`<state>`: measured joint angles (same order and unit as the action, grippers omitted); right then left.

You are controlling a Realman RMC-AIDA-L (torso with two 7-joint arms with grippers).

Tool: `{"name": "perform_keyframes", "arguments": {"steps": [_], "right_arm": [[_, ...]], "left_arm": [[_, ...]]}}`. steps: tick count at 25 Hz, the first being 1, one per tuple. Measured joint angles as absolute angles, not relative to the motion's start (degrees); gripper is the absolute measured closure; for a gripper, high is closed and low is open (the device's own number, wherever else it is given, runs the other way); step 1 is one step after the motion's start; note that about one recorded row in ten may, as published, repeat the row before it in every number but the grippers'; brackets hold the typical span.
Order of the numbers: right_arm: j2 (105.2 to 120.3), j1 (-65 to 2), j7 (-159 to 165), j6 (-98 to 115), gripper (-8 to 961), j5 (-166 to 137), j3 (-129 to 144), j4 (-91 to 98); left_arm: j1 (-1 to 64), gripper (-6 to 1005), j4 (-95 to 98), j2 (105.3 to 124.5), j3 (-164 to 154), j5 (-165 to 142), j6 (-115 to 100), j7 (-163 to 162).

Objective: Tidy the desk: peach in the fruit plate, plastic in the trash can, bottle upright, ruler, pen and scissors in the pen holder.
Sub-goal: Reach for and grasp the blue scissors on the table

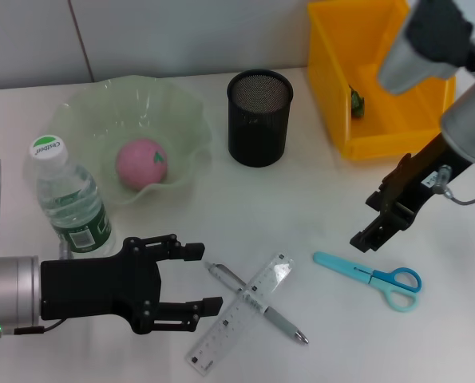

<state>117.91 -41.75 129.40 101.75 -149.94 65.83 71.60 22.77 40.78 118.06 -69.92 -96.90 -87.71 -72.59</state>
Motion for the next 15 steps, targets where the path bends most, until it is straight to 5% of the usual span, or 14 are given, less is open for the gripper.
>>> {"name": "perform_keyframes", "arguments": {"steps": [15], "right_arm": [[118.99, -44.5, 136.4, 101.1, 169, -155.6, 77.9, 67.9]], "left_arm": [[23.0, 184, 41.9, 118.03, -69.9, -96.8, -87.3, -74.5]]}}
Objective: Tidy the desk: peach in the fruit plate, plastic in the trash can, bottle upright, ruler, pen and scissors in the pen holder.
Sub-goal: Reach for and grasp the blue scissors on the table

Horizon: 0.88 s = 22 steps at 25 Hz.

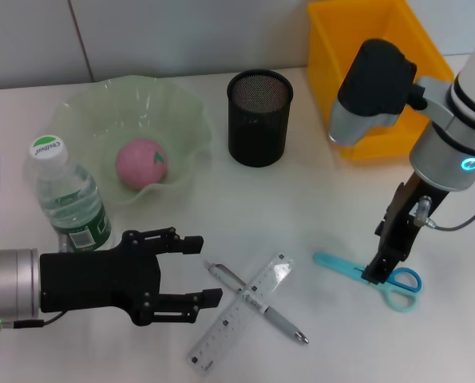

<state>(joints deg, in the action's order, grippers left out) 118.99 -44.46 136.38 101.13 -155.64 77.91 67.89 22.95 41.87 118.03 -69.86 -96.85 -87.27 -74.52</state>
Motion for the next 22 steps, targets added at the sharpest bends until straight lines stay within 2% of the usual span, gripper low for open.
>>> {"name": "perform_keyframes", "arguments": {"steps": [22], "right_arm": [[119.34, -43.8, 136.4, 95.1, 192, -155.7, 83.8, 63.0]], "left_arm": [[23.1, 185, 42.3, 118.03, -69.9, -98.2, -87.2, -76.6]]}}
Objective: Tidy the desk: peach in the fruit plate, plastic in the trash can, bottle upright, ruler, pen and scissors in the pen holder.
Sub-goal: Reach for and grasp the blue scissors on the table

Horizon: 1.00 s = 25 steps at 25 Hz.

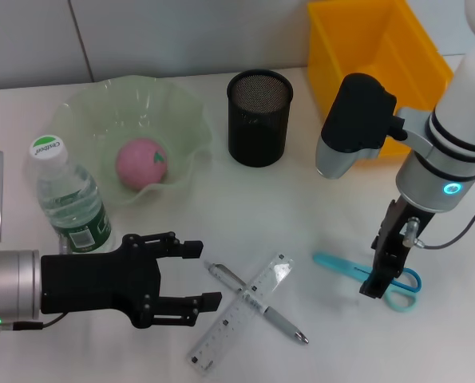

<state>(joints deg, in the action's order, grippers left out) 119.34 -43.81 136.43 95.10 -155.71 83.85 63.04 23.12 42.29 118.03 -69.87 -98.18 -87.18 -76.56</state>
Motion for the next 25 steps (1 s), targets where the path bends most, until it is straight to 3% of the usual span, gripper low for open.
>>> {"name": "perform_keyframes", "arguments": {"steps": [8, 14, 25], "right_arm": [[119.46, -43.8, 136.6, 94.4, 202, -155.7, 85.5, 62.6], [119.45, -43.9, 137.0, 93.7, 366, -155.6, 86.9, 62.6], [119.43, -44.1, 137.1, 92.8, 365, -155.6, 87.5, 61.9]], "left_arm": [[23.3, 185, 42.3, 118.04, -69.9, -98.2, -87.2, -76.6], [23.4, 184, 42.3, 118.03, -69.9, -98.2, -87.2, -76.6], [23.5, 184, 42.4, 118.04, -69.9, -98.1, -87.2, -76.6]]}}
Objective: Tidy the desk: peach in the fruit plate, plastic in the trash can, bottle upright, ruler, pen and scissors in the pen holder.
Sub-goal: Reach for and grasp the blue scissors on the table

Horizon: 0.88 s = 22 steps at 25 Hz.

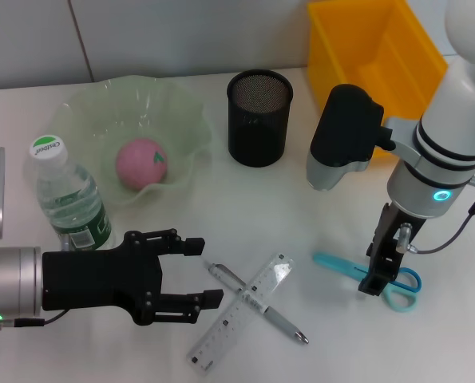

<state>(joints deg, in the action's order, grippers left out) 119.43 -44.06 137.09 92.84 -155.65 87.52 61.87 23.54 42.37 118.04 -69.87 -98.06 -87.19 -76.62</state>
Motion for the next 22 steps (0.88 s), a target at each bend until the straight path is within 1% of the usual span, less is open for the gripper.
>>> {"name": "perform_keyframes", "arguments": {"steps": [19, 22], "right_arm": [[119.58, -44.0, 137.2, 92.1, 365, -154.8, 88.6, 61.1], [119.64, -44.0, 137.2, 92.0, 408, -154.8, 88.6, 61.1]], "left_arm": [[23.8, 185, 42.6, 118.03, -69.9, -98.2, -87.2, -77.3], [23.8, 185, 42.6, 118.04, -69.9, -98.2, -87.3, -77.3]]}}
